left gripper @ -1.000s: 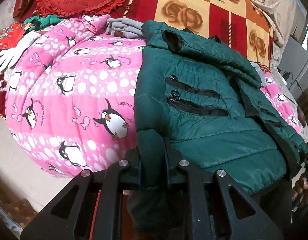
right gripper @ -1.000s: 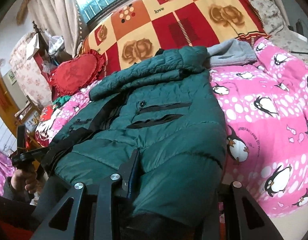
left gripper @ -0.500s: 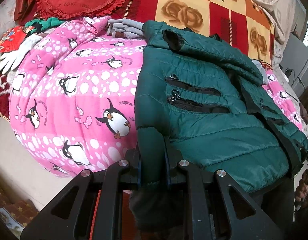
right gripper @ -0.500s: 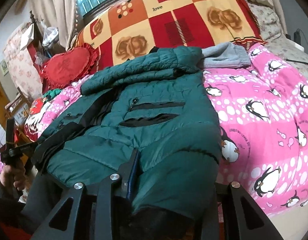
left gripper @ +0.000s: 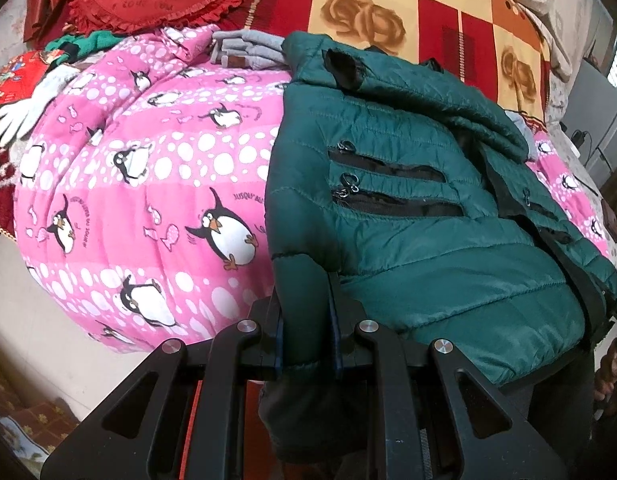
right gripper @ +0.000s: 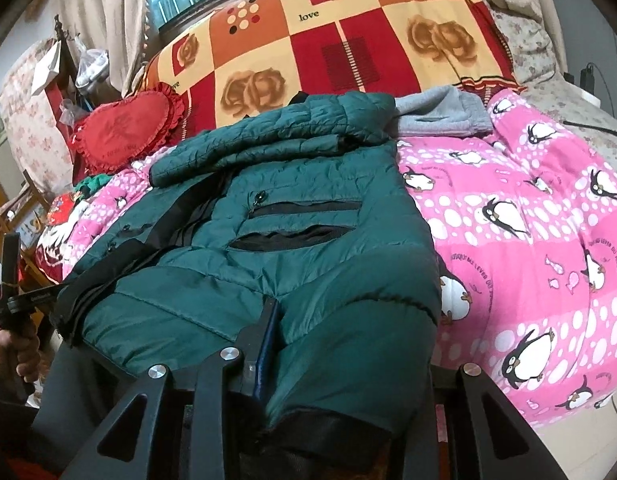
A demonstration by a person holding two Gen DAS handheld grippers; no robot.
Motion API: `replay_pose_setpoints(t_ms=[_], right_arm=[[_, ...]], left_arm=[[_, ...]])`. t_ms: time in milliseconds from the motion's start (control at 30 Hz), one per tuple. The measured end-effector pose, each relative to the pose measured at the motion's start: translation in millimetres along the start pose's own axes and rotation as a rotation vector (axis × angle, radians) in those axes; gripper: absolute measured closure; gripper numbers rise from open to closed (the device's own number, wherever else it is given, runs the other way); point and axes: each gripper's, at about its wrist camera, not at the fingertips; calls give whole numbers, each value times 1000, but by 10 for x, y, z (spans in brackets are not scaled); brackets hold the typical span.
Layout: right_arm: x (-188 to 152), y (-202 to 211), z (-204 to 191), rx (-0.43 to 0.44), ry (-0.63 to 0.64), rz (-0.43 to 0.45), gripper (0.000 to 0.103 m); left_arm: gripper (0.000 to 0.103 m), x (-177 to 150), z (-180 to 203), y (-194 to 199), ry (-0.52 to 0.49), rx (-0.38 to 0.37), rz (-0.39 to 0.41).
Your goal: Fold large clothes
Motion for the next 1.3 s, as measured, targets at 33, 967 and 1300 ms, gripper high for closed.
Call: replay_pose_setpoints(t_ms=[33, 967, 1300], right_arm=[[-1, 2, 5, 2, 1, 0, 72], [493, 662, -158, 121, 64, 229, 87], [744, 248, 72, 179, -95, 42, 85]], left_arm=[[87, -4, -9, -13, 5, -7, -7], [94, 453, -346, 943, 168, -218, 280], [94, 911, -264, 506, 175, -199, 302]])
Point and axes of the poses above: each gripper's, at about its wrist camera, not at the fingertips, and y roughly against the way its jaws point, z to its right, x to its top, and after that the axes turned 12 degrees about z, right-handed
